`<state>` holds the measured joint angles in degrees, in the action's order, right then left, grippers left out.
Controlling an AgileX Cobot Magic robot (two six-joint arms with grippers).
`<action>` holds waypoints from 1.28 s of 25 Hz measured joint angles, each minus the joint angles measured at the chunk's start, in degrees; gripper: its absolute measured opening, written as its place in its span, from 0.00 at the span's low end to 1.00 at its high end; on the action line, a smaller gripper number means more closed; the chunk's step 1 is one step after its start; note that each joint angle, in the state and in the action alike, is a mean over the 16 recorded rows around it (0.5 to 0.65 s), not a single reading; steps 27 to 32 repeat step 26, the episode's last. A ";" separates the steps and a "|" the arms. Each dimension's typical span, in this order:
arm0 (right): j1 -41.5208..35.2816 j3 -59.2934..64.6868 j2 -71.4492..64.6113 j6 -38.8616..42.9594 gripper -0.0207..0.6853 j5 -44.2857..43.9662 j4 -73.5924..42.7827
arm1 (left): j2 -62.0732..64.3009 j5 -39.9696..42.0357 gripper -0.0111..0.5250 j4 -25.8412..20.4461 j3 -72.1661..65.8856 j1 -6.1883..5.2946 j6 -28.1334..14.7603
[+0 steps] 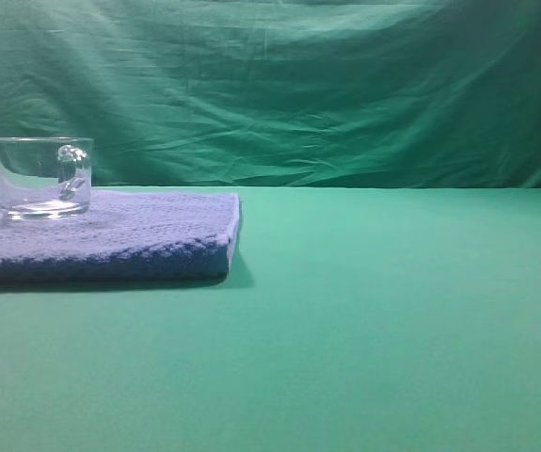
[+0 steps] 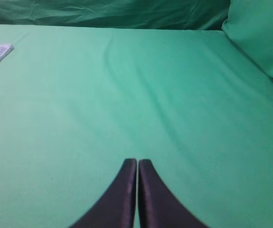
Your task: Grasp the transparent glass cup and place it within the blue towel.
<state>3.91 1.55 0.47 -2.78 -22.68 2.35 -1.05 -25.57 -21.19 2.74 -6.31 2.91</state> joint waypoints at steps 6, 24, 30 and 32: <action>0.00 0.00 0.00 0.34 0.03 -0.03 0.24 | 0.00 0.00 0.02 0.00 0.00 0.00 0.00; 0.00 0.00 0.00 0.56 0.03 -0.03 0.31 | 0.00 0.00 0.02 0.00 0.00 0.00 0.00; 0.00 0.00 0.00 0.57 0.03 -0.03 0.31 | 0.00 0.00 0.02 0.00 0.00 0.00 0.00; 0.00 0.00 0.00 0.57 0.03 -0.03 0.31 | 0.00 0.00 0.02 0.00 0.00 0.00 0.00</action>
